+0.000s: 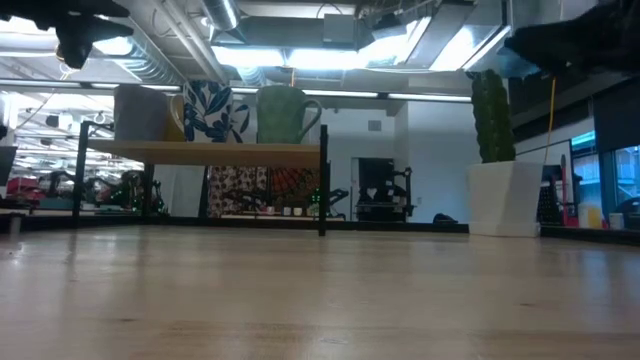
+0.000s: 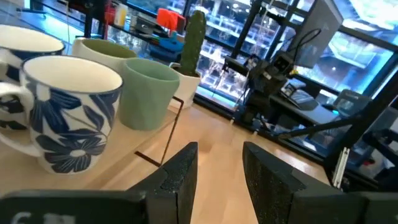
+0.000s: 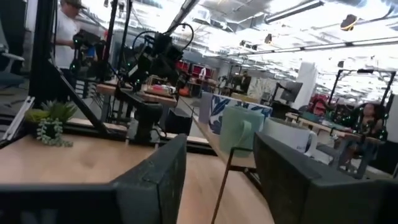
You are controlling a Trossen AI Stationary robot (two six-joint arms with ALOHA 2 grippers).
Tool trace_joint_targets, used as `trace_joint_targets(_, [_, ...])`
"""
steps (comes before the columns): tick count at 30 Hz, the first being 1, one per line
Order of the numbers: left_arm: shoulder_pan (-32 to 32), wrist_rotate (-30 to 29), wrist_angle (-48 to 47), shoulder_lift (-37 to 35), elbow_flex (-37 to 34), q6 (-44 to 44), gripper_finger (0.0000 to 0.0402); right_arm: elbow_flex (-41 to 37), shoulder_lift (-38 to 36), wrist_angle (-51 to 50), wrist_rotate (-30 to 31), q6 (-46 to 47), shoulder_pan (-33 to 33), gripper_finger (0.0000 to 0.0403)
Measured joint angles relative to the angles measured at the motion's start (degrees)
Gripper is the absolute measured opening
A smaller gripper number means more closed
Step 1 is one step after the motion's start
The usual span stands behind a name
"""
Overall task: Place coffee mugs
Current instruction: Return to Home Position
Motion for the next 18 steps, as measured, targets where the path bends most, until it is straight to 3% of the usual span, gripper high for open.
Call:
trace_joint_targets(10, [0.0,4.3,1.0,-0.5,-5.2,0.9,0.0122,-4.0,0.0,3.0,0.0,1.0,0.0,0.0177])
trace_joint_targets(18, [0.0,6.5,8.5,-0.5,-13.0,-0.1,0.0122,-4.4,0.0,3.3,2.0,1.0,0.0,0.0177])
